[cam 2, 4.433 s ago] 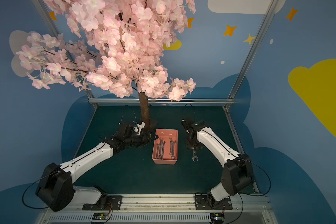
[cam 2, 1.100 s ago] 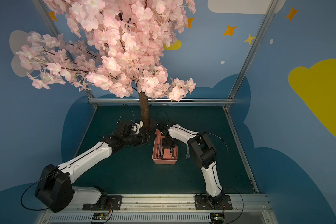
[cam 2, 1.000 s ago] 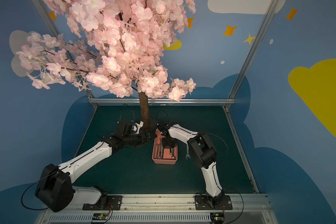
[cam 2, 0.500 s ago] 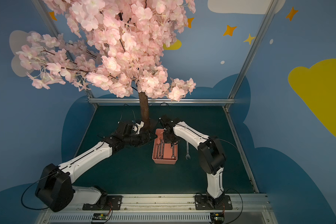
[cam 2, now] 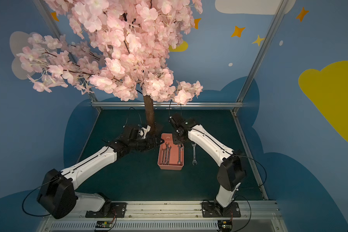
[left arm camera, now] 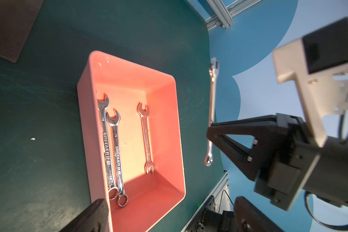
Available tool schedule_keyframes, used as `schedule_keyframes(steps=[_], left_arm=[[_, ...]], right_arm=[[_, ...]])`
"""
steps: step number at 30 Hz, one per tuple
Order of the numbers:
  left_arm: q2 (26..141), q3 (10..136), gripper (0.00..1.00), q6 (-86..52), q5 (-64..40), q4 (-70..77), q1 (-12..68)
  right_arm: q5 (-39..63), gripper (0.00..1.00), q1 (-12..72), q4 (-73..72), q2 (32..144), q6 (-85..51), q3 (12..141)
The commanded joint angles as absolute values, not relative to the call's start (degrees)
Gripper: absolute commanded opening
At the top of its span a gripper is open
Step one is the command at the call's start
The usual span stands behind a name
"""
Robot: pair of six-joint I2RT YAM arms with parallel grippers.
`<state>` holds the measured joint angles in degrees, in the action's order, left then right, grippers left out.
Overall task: Take out the wrench from the storage box
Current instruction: Place the wrench at the center of the board.
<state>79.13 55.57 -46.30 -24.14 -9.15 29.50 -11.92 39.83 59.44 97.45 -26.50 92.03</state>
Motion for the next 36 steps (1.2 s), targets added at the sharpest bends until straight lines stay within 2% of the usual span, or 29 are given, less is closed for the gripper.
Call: schedule_keyframes(steps=[1, 8, 15, 19, 23, 31, 36], left_arm=[[80.3, 57.3, 1.00, -45.7, -24.1, -9.4, 30.3], [81.9, 59.1, 1.00, -46.0, -23.1, -9.4, 32.3], [84.1, 60.9, 1.00, -46.1, -22.5, -9.8, 34.0], [84.2, 61.3, 1.00, -45.6, -21.5, -10.4, 34.2], [84.0, 61.2, 1.00, -45.4, -21.0, -10.8, 34.2], [83.8, 61.2, 1.00, -44.6, -20.4, -11.9, 34.0], [84.5, 61.6, 1.00, -44.5, -20.9, -11.8, 33.8]], right_arm=[[-14.1, 0.03, 37.2, 63.9, 92.9, -24.8, 88.6], [-12.6, 0.03, 28.4, 59.8, 87.6, -22.3, 75.1], [-10.8, 0.02, 23.9, 48.8, 92.0, -19.5, 67.8], [-13.2, 0.02, 23.3, 44.0, 97.1, -16.9, 67.2], [-9.2, 0.03, 21.5, 39.2, 100.7, -17.5, 66.8], [-7.5, 0.05, 20.1, 38.3, 107.3, -18.4, 67.5], [-7.9, 0.10, 20.0, 39.7, 108.4, -18.4, 68.7]])
